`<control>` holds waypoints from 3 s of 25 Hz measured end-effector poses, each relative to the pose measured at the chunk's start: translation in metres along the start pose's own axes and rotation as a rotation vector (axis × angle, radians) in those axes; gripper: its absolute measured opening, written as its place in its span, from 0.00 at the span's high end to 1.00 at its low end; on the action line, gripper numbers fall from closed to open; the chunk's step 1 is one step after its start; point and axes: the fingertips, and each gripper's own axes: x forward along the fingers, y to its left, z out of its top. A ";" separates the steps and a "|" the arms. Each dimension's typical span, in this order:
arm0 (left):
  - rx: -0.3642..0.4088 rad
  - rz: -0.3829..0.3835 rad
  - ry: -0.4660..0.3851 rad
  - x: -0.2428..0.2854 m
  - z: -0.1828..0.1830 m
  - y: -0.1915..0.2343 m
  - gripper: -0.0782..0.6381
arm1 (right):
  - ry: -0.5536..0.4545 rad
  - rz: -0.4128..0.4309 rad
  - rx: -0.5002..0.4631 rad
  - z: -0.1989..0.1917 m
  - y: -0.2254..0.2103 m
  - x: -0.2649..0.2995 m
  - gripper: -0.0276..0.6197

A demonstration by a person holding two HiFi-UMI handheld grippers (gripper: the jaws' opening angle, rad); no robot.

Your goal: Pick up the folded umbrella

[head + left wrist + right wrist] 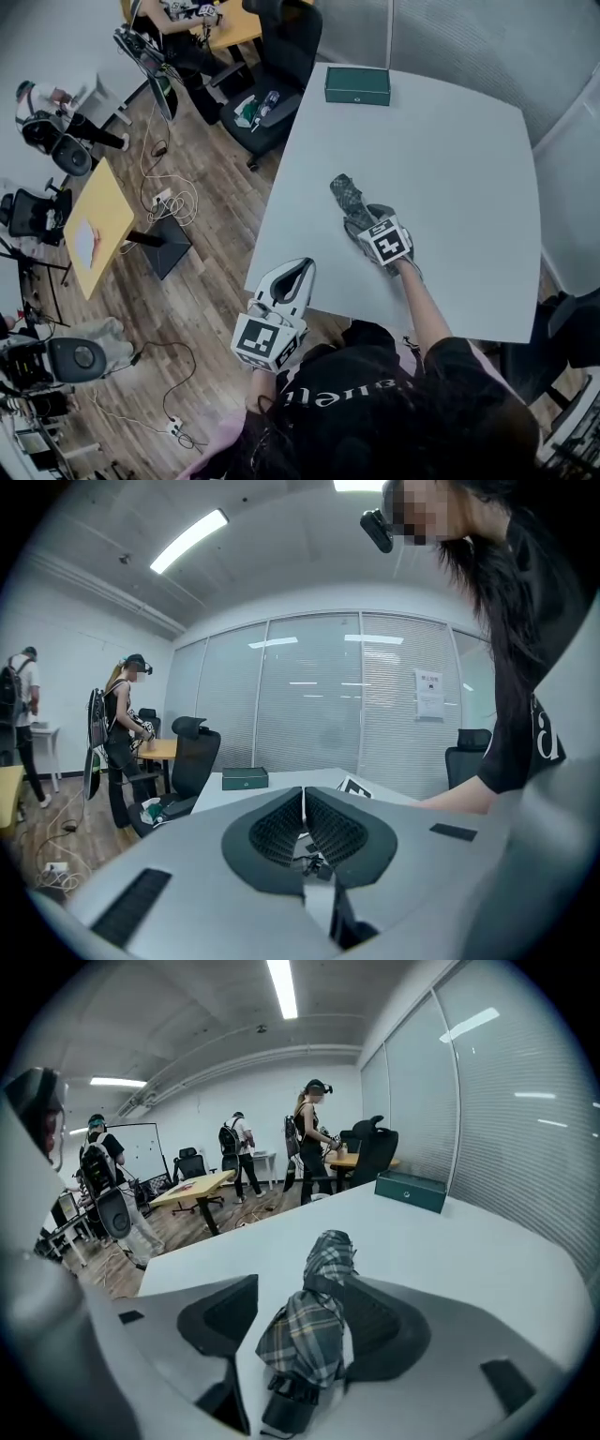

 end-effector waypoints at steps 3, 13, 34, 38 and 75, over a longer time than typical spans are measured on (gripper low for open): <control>0.005 0.011 0.004 0.005 0.004 0.002 0.85 | 0.050 0.027 0.023 -0.009 -0.003 0.022 0.50; -0.011 0.025 0.030 0.001 0.000 -0.006 0.85 | 0.166 0.007 0.081 -0.029 -0.023 0.071 0.48; -0.058 0.086 0.007 -0.025 -0.008 0.004 0.85 | 0.114 0.085 0.451 -0.049 -0.008 0.060 0.59; -0.060 0.068 0.009 -0.029 -0.014 -0.003 0.85 | 0.076 0.147 0.456 -0.054 0.016 0.035 0.59; -0.065 -0.104 -0.020 -0.185 -0.072 -0.072 0.85 | -0.282 0.181 0.517 -0.049 0.239 -0.220 0.59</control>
